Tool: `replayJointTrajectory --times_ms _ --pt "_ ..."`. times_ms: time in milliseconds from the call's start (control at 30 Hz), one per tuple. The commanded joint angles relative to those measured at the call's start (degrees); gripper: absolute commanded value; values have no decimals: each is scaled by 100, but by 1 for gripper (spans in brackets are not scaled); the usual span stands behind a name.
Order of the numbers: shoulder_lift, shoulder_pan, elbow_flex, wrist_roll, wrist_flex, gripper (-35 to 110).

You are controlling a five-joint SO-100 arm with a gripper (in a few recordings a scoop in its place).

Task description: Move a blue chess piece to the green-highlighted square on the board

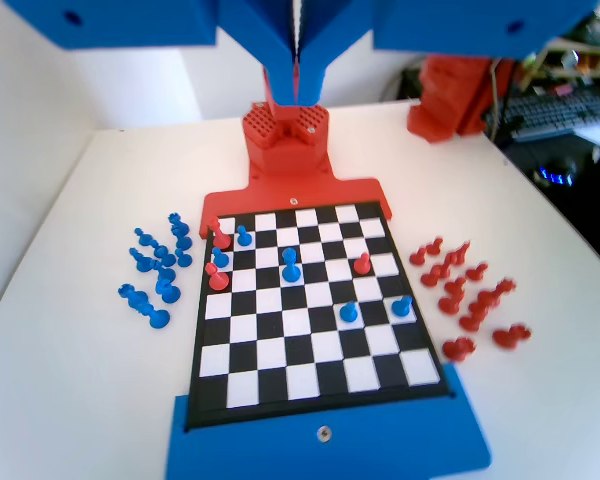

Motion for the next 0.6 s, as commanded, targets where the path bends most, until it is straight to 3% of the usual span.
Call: replayJointTrajectory --times_ms 0,567 --pt "-633 105 -316 466 -237 6" --pt "-2654 -185 264 1318 -1784 14"
